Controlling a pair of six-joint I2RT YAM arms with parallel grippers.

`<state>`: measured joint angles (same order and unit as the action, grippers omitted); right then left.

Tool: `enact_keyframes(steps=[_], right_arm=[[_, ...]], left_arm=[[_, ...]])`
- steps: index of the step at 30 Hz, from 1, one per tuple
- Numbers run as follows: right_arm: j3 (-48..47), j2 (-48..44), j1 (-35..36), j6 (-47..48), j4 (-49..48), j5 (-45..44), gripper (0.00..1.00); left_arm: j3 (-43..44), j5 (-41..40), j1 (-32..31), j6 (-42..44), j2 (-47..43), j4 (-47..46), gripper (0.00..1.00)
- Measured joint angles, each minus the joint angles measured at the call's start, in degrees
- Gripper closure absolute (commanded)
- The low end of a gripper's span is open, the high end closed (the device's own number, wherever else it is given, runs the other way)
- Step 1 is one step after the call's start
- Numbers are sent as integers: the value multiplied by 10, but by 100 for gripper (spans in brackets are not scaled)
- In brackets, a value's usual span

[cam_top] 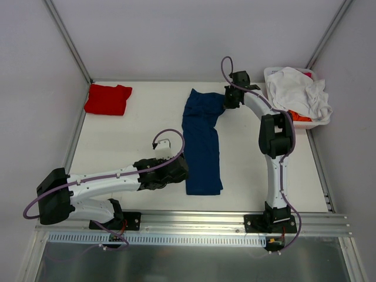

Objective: Fold and stack the t-shirts
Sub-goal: Fold the tshirt

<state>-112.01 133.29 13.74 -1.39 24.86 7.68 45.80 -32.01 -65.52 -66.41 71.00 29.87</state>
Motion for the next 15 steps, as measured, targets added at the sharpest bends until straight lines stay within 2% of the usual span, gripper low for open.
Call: enact_keyframes(steps=[9,15], right_arm=[[5,-56,40,2,0,-7,100],[-14,-59,83,13,8,-10,100]], left_arm=[[0,0,0,0,0,0,1],[0,0,-1,0,0,0,1]])
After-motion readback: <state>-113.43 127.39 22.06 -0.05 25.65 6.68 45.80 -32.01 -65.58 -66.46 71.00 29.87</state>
